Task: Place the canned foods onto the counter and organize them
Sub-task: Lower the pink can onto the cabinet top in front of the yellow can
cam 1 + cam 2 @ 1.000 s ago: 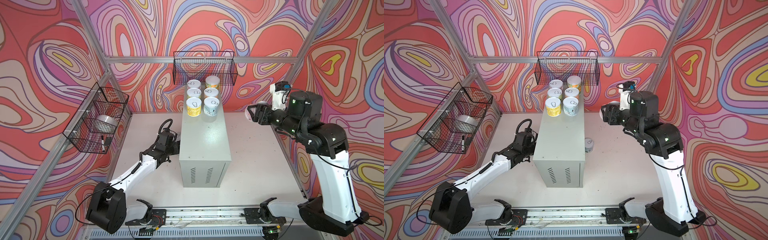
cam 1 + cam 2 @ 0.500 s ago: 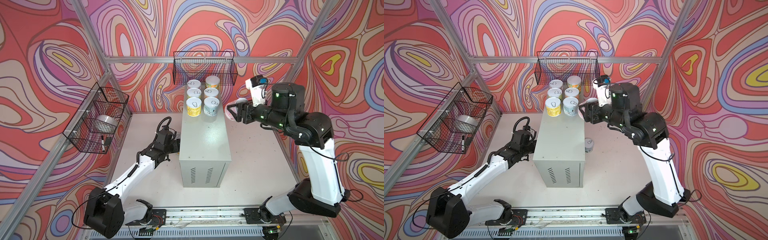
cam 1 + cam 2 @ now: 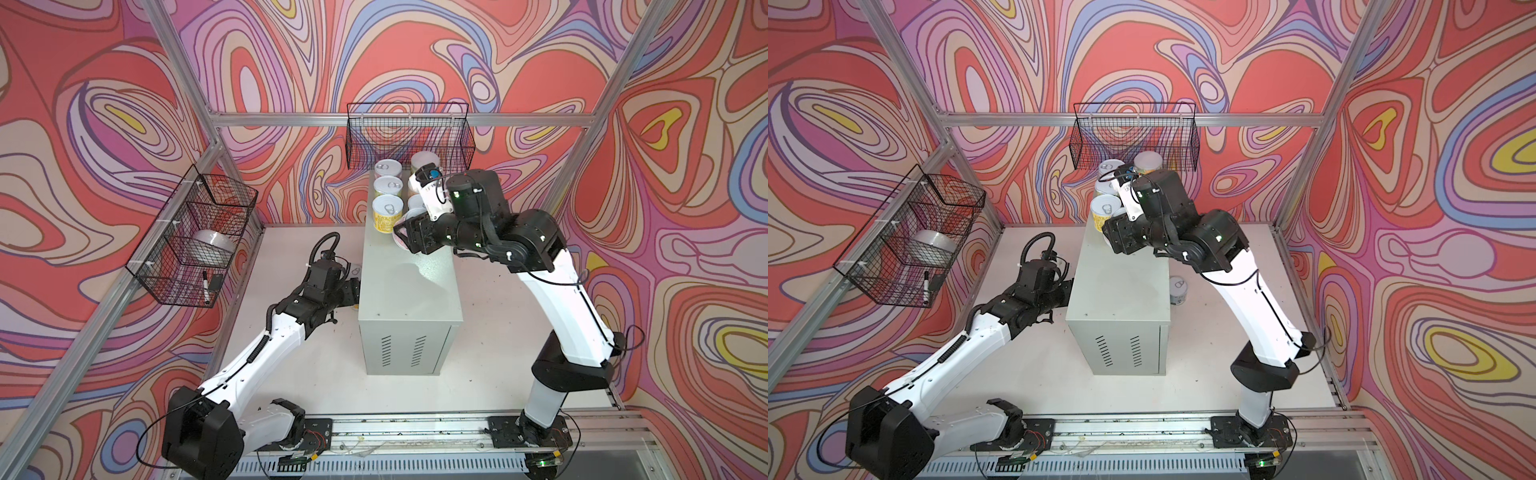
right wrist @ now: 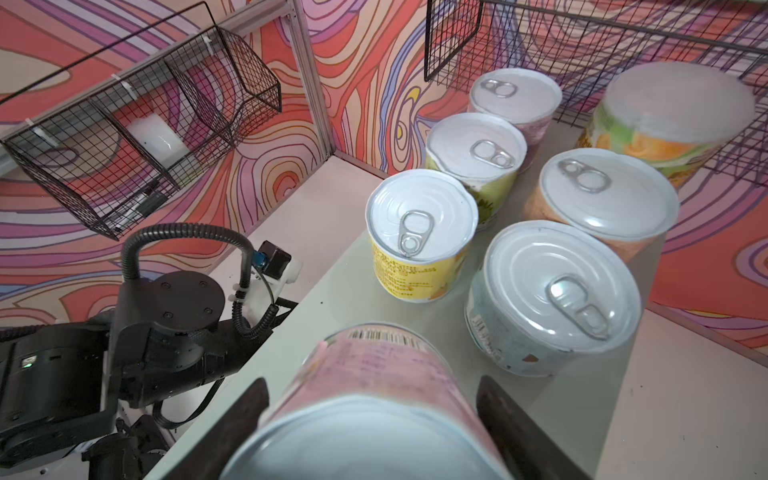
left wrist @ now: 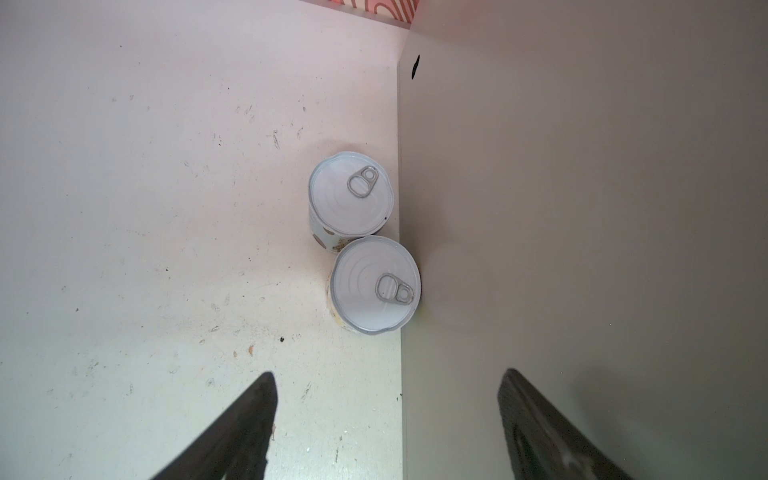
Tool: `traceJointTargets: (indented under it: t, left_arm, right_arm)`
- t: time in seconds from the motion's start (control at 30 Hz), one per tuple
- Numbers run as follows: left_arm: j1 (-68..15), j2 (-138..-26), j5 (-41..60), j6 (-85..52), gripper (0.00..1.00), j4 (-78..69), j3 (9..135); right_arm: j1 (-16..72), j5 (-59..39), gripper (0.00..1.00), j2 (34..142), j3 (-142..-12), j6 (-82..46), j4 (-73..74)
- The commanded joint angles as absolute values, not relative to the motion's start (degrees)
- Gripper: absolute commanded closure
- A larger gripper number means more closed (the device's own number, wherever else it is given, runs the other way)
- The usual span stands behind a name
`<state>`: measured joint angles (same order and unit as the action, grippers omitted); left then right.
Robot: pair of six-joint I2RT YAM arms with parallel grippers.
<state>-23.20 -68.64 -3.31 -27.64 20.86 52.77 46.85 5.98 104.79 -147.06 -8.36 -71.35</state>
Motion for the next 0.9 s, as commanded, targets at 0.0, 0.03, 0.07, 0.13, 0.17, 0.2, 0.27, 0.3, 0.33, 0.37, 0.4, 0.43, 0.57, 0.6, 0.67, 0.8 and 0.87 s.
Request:
traceJointTargets:
  t: [0.0, 0.03, 0.07, 0.13, 0.17, 0.2, 0.27, 0.3, 0.33, 0.37, 0.4, 0.43, 0.57, 0.6, 0.67, 0.8, 0.87]
  left_arm:
    - [-23.14, -67.58, -3.91, -27.19, 0.16, 22.74, 54.41]
    - [-23.12, -67.30, -3.94, -27.23, 0.16, 22.84, 54.34]
    - [-23.18, -67.07, -4.00, -27.30, 0.16, 22.94, 54.27]
    - [-23.17, -66.39, -4.08, -27.32, 0.16, 22.99, 54.06]
    - [-23.12, -66.08, -4.12, -27.33, 0.16, 23.10, 54.06]
    - [-23.12, -65.77, -4.22, -27.29, 0.16, 23.11, 53.90]
    - [-23.12, -65.42, -4.39, -27.20, 0.16, 23.06, 53.72]
    - [-23.12, -65.39, -4.39, -27.25, 0.16, 23.03, 53.57]
    - [-23.12, -65.39, -4.38, -27.25, 0.16, 23.02, 53.46]
    - [-23.14, -65.46, -4.31, -27.33, 0.16, 22.94, 53.37]
    - [-23.16, -65.41, -4.21, -27.42, 0.16, 22.85, 53.21]
    - [-23.13, -65.43, -4.14, -27.50, 0.16, 22.77, 53.07]
    - [-23.19, -64.82, -4.29, -27.62, 0.16, 22.71, 52.82]
    - [-23.12, -64.63, -4.26, -27.60, 0.16, 22.84, 52.74]
    - [-23.17, -64.20, -4.48, -27.40, 0.16, 22.94, 52.82]
    - [-23.15, -63.61, -4.66, -27.43, 0.16, 23.20, 52.81]
    - [-23.12, -63.54, -4.74, -27.40, 0.16, 23.20, 52.81]
  right_arm:
    - [47.27, 7.99, 1.00, 105.19, -148.39, -8.47, -68.96]
    - [47.45, 7.95, 1.00, 105.43, -148.09, -8.63, -68.85]
    - [47.91, 7.98, 1.00, 105.75, -147.69, -8.64, -68.74]
    - [48.66, 9.02, 1.00, 106.28, -147.57, -8.57, -68.74]
    - [48.78, 9.38, 1.00, 106.70, -147.57, -8.53, -68.86]
    - [48.78, 9.52, 1.00, 106.86, -147.56, -8.49, -68.93]
    - [49.04, 9.60, 1.00, 107.42, -147.48, -8.65, -69.00]
    - [48.99, 9.66, 1.00, 107.58, -147.27, -8.74, -68.93]
    - [49.11, 9.67, 1.00, 107.82, -146.86, -8.79, -68.84]
    - [49.05, 9.78, 1.00, 107.93, -146.34, -8.79, -68.74]
    - [49.12, 9.86, 1.00, 107.87, -145.68, -8.94, -68.53]
    - [49.06, 9.93, 1.00, 107.77, -144.84, -9.05, -68.10]
    - [49.05, 10.15, 1.00, 107.50, -142.83, -9.49, -66.66]
    - [49.07, 10.27, 1.00, 107.58, -142.82, -9.57, -66.54]
    - [49.10, 10.92, 1.00, 108.00, -142.82, -9.67, -66.62]
    - [49.12, 11.26, 0.67, 108.80, -142.82, -10.10, -66.88]
    - [49.08, 11.13, 0.53, 108.97, -142.74, -10.26, -66.88]
